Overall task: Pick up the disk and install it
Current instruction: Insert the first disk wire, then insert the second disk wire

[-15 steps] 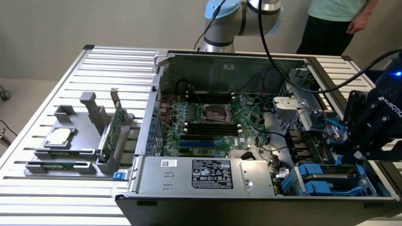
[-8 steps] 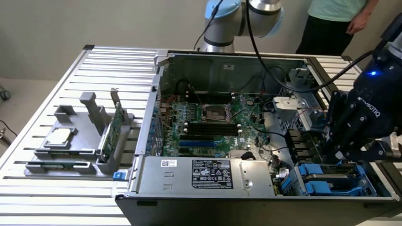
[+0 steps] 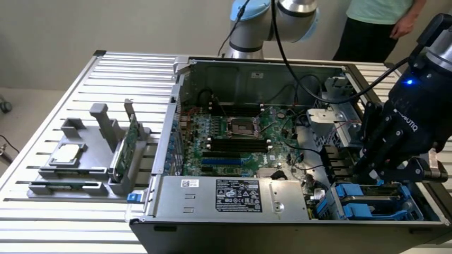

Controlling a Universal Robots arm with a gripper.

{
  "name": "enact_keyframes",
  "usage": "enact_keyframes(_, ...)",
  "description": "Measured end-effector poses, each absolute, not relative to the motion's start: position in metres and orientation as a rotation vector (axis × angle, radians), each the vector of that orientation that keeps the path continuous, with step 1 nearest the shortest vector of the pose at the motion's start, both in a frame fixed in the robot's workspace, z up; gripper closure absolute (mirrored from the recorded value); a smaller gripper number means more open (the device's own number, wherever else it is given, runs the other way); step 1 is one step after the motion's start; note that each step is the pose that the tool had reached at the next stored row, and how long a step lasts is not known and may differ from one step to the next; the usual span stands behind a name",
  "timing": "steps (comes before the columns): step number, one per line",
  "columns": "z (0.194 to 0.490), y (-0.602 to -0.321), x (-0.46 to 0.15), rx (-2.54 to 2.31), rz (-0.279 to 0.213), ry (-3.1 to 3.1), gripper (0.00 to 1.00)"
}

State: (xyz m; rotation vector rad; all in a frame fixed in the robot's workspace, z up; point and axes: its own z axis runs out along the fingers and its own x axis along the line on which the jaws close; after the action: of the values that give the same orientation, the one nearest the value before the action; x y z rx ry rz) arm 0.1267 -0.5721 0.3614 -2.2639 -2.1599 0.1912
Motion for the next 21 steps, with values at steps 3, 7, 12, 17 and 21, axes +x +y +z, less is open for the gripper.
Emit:
enact_keyframes(3,0.361,-0.572,0.127,-2.264,0.191,-2.16,0.75)
enact_keyframes(7,0.361,-0.572,0.127,-2.264,0.191,-2.16,0.75)
enact_keyframes(12,0.361,-0.572,0.127,-2.264,0.191,-2.16,0.75)
enact_keyframes(17,0.361,-0.565,0.127,-2.264,0.191,-2.16,0.75)
enact_keyframes(21,0.365,-0.56,0.129,-2.264,0.193,-2.16,0.75)
